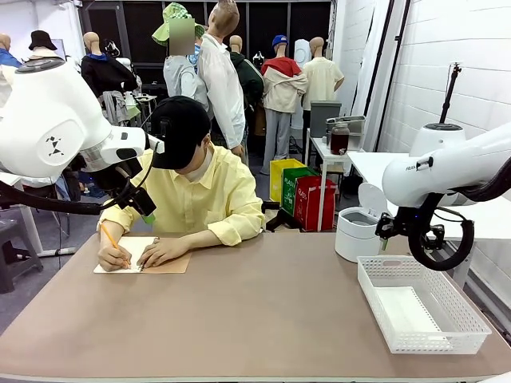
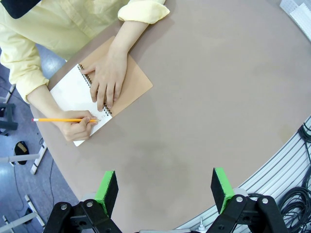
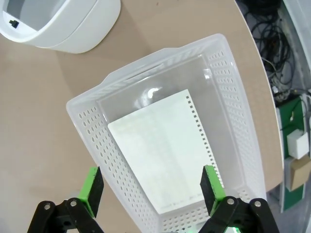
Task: Sort the paper based on its condition.
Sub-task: If a person hands you a paper, place it in the Organizing basket , and if it's crumpled, put it in the Trash can.
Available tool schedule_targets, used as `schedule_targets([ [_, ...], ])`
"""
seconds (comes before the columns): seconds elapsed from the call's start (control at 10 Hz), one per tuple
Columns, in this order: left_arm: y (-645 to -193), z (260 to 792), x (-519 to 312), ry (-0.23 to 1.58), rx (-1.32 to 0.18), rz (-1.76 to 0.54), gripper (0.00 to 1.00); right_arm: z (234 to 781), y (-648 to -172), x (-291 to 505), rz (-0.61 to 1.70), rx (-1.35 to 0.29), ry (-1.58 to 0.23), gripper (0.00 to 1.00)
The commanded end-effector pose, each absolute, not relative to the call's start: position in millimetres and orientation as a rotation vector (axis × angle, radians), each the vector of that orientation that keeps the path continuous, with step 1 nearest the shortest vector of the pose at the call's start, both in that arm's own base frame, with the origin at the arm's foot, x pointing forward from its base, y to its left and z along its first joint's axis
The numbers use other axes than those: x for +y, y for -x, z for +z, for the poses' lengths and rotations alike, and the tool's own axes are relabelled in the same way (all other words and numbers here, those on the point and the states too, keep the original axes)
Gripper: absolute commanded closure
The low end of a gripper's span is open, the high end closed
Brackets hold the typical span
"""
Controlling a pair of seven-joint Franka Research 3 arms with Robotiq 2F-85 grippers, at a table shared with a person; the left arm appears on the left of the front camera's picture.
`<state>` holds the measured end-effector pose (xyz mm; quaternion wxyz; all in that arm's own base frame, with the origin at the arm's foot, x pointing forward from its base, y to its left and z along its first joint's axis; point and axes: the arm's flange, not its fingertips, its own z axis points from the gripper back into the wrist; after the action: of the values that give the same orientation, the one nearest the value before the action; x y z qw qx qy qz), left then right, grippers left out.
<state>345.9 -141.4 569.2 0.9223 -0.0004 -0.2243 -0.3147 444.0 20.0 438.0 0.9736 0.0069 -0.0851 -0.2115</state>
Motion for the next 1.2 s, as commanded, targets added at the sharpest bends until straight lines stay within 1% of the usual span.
schedule_targets([
  [0.0,-346.1,570.0,-140.5,0.004,-0.462,-0.647,0.0,436.9,-443.8,19.9,-0.43,-0.17,0.001,0.0],
  [1.1,-346.1,570.0,-140.5,0.004,-0.462,-0.647,0.0,436.9,-443.8,19.9,-0.43,-0.17,0.001,0.0],
])
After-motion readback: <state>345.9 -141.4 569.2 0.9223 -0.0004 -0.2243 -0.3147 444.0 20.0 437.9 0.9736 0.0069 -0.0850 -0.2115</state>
